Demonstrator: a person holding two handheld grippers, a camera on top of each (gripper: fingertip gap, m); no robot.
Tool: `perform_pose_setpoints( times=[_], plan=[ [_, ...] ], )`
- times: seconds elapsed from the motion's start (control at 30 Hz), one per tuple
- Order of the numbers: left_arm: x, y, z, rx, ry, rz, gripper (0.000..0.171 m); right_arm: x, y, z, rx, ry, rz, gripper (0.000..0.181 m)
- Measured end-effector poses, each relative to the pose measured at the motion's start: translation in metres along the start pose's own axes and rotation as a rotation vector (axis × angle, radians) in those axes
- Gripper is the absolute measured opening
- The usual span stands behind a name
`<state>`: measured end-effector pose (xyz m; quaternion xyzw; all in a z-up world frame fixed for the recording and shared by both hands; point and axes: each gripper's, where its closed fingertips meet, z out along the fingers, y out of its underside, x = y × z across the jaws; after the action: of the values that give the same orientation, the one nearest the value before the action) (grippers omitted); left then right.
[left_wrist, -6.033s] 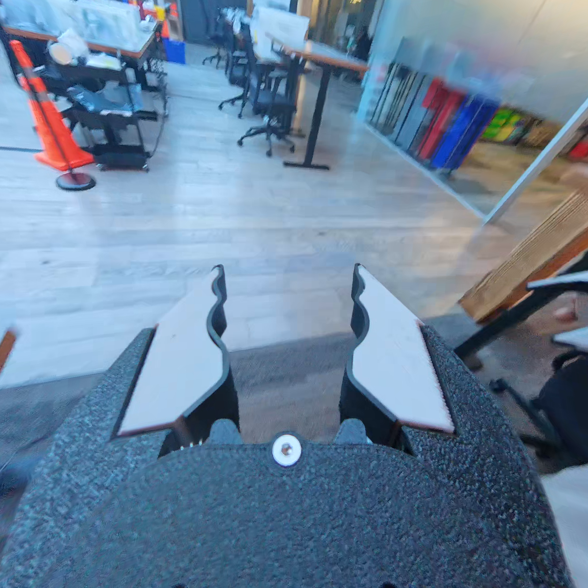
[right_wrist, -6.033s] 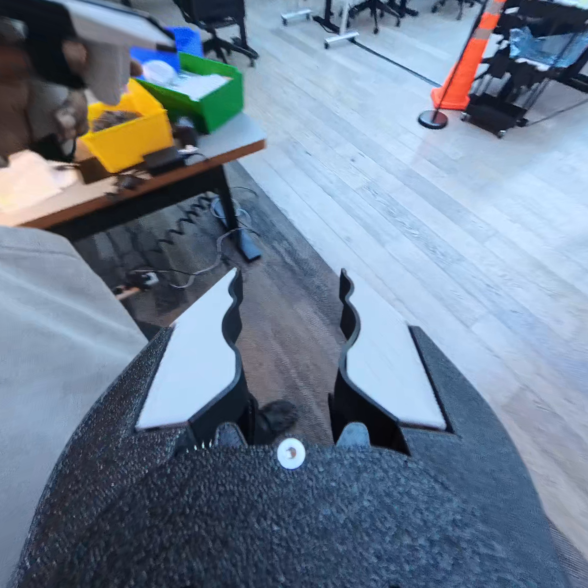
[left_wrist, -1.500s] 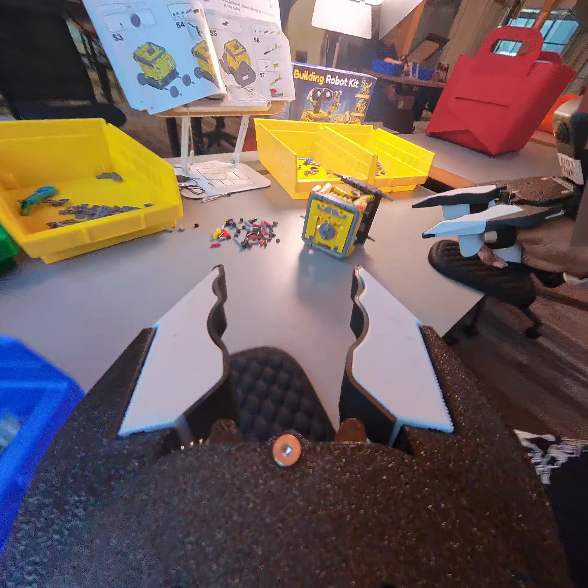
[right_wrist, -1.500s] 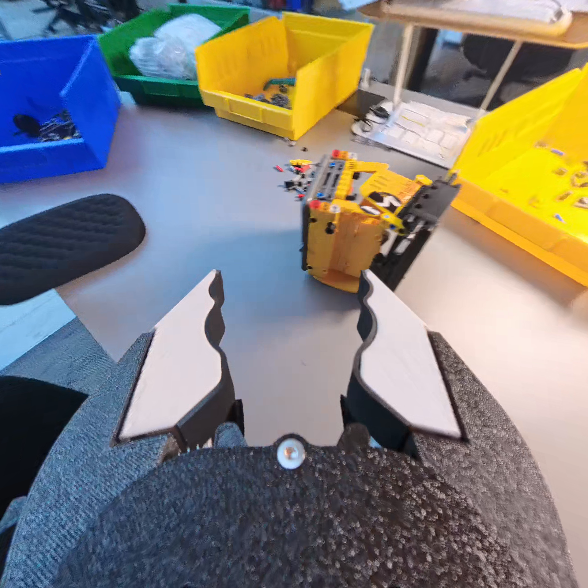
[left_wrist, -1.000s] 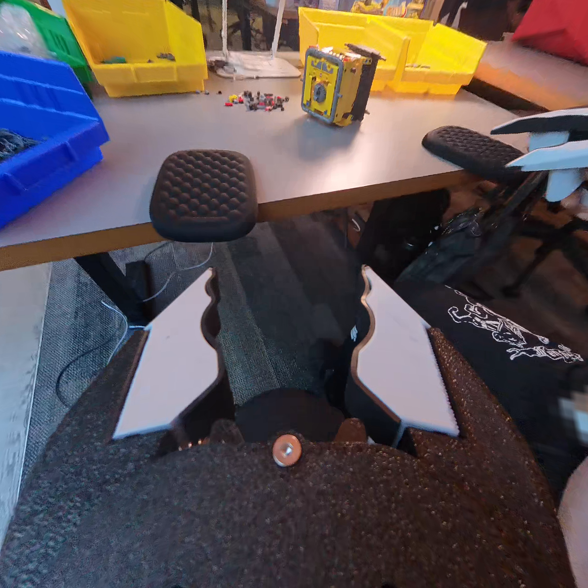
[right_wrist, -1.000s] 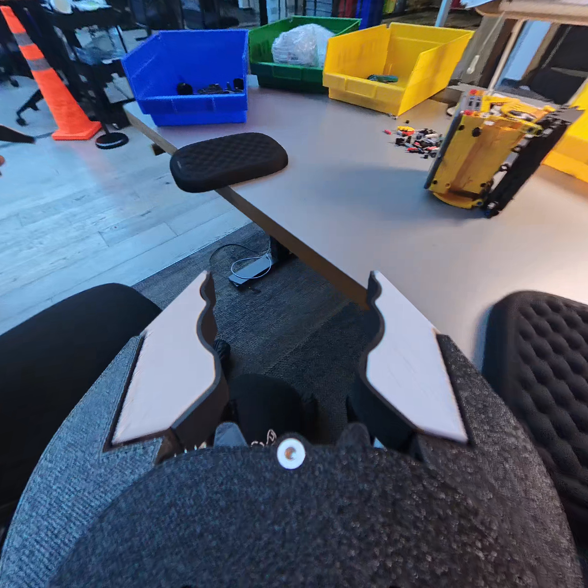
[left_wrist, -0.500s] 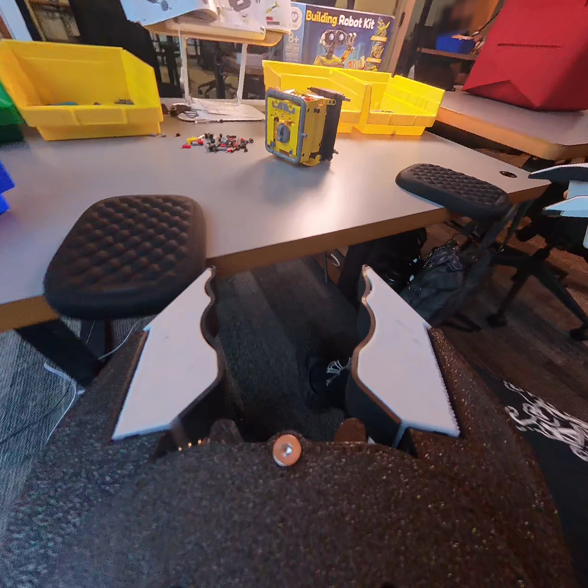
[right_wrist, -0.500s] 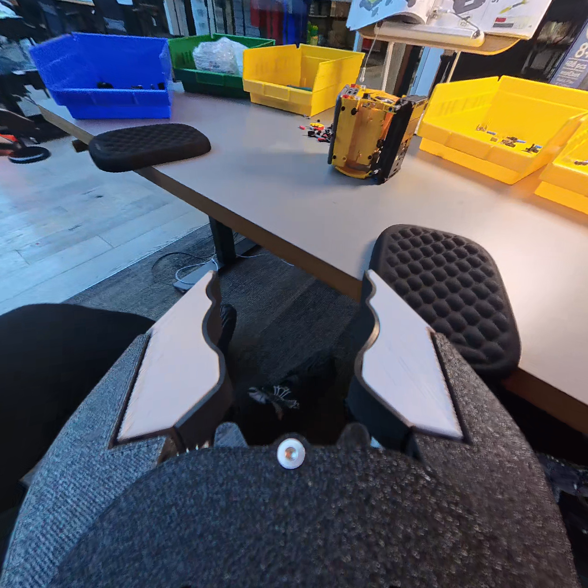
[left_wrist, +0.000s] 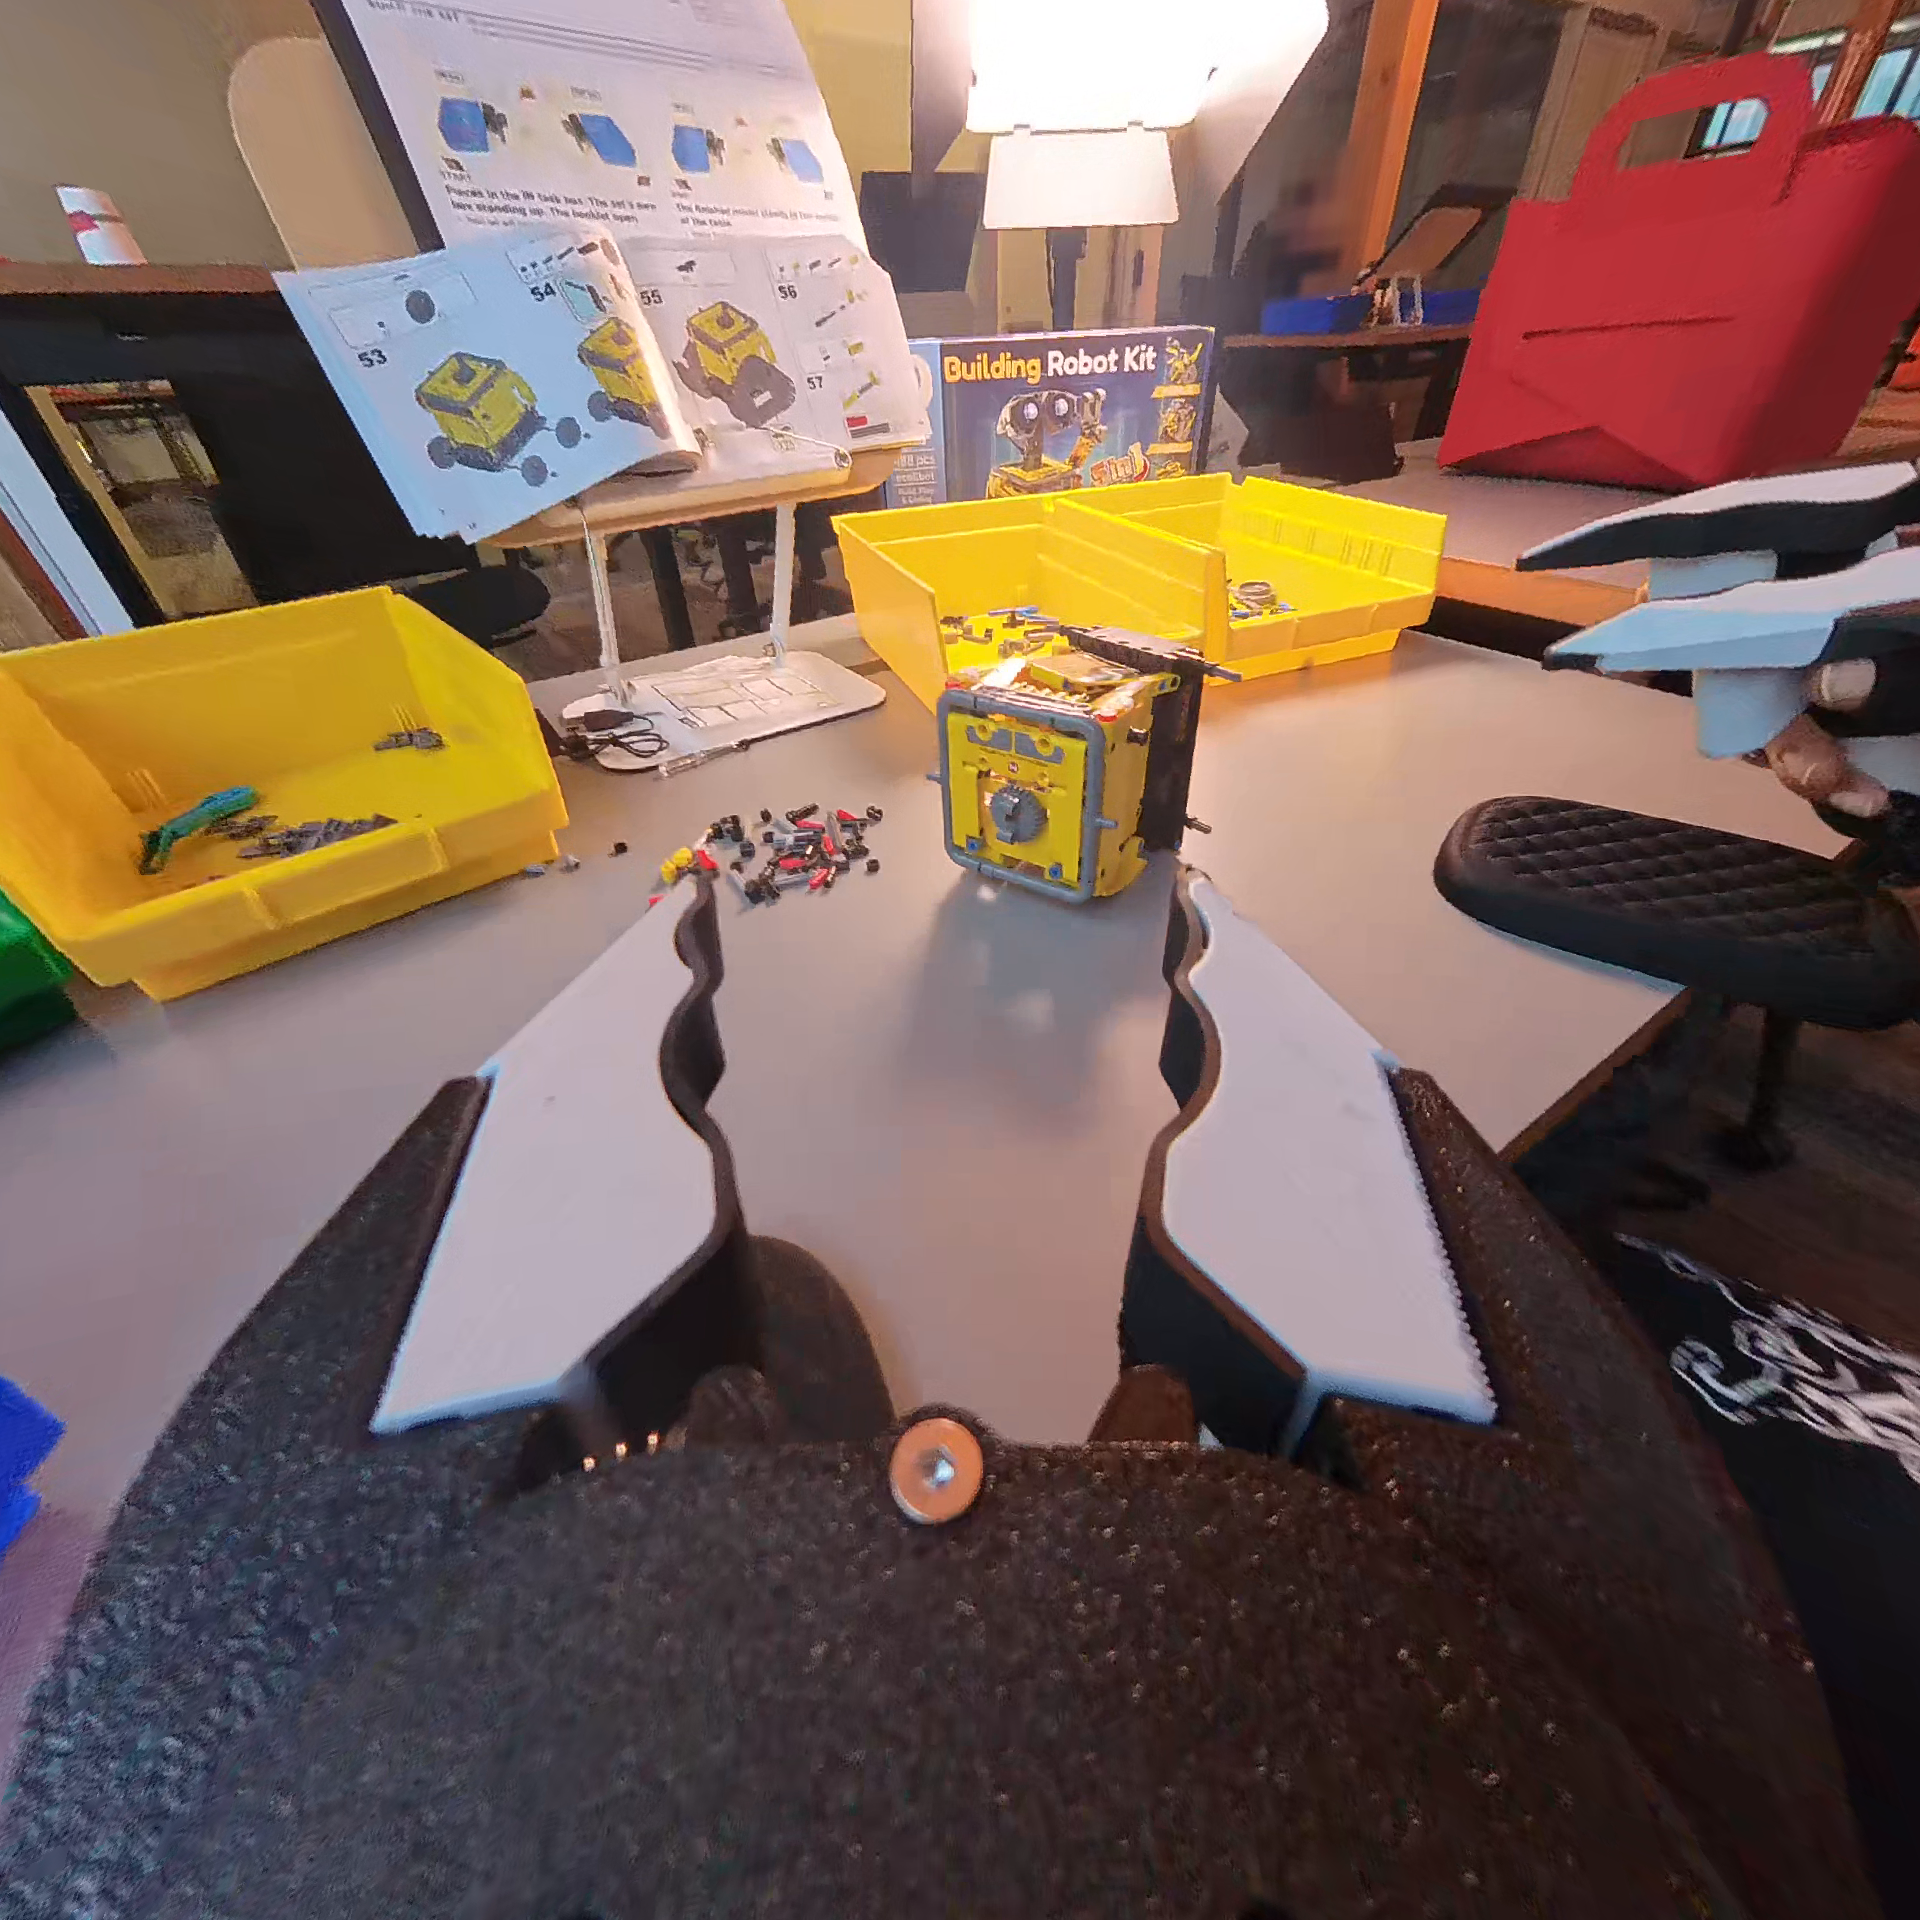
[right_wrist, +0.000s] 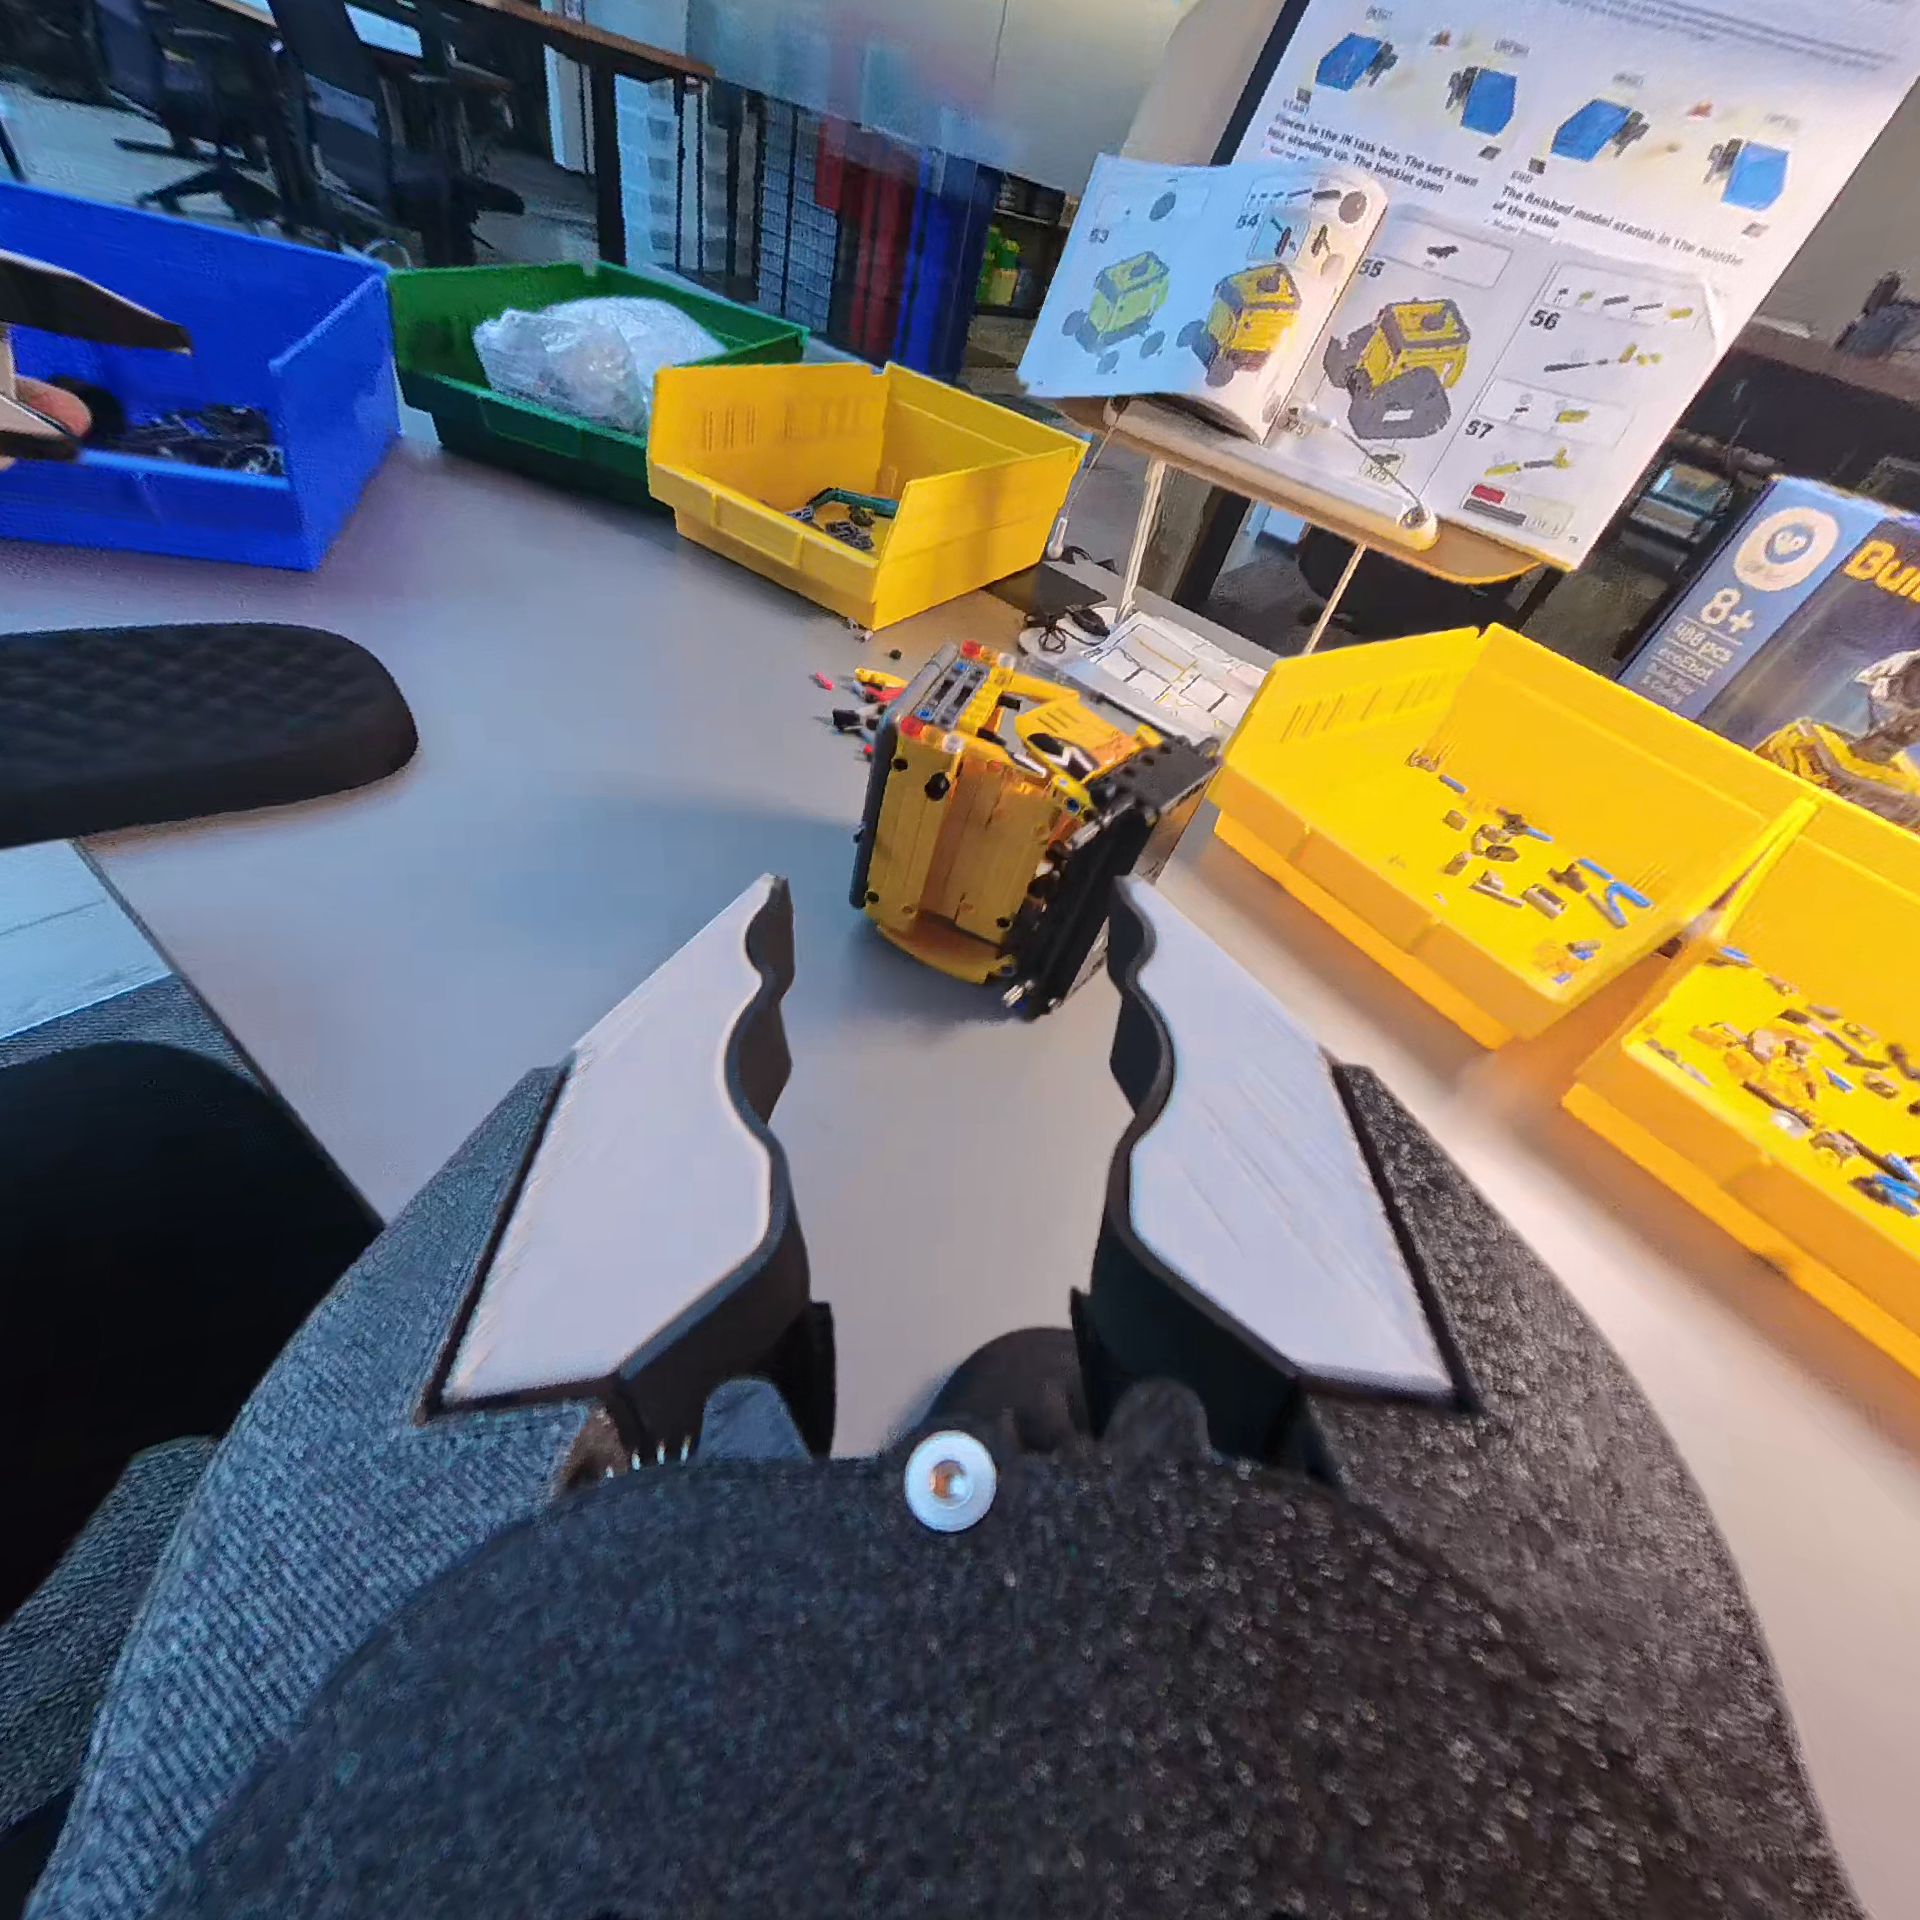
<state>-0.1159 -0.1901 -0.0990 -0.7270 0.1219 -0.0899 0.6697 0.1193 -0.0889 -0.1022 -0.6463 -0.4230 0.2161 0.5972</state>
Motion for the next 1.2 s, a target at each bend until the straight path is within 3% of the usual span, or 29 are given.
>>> perform_pose_setpoints(
  times=[0.17, 0.37, 0.53, 0.77, 0.9, 1.07, 1.2],
  plan=[
    [-0.006, -0.019, 0.009, -0.052, 0.024, 0.038, 0.087, 0.011, -0.017, 0.007, 0.002, -0.061, 0.047, 0.057],
    [-0.014, -0.019, 0.045, -0.045, 0.013, 0.014, 0.088, 0.040, 0.005, 0.012, 0.031, -0.032, 0.078, 0.056],
    [-0.017, -0.003, 0.087, -0.051, 0.022, -0.022, 0.088, 0.056, 0.032, 0.029, 0.021, -0.070, 0.102, 0.055],
    [-0.034, 0.029, 0.120, -0.104, 0.067, -0.039, 0.092, 0.069, 0.015, 0.089, 0.020, -0.147, -0.051, 0.056],
    [-0.055, 0.010, 0.125, -0.109, 0.126, -0.038, 0.095, 0.065, -0.007, 0.114, 0.003, -0.157, -0.067, 0.061],
    [-0.071, -0.027, 0.117, -0.064, 0.158, 0.022, 0.095, 0.055, -0.020, 0.108, -0.036, -0.113, -0.117, 0.057],
    [-0.080, -0.038, 0.136, -0.057, 0.183, 0.055, 0.097, 0.065, -0.029, 0.111, -0.066, -0.088, -0.154, 0.054]
  ],
)
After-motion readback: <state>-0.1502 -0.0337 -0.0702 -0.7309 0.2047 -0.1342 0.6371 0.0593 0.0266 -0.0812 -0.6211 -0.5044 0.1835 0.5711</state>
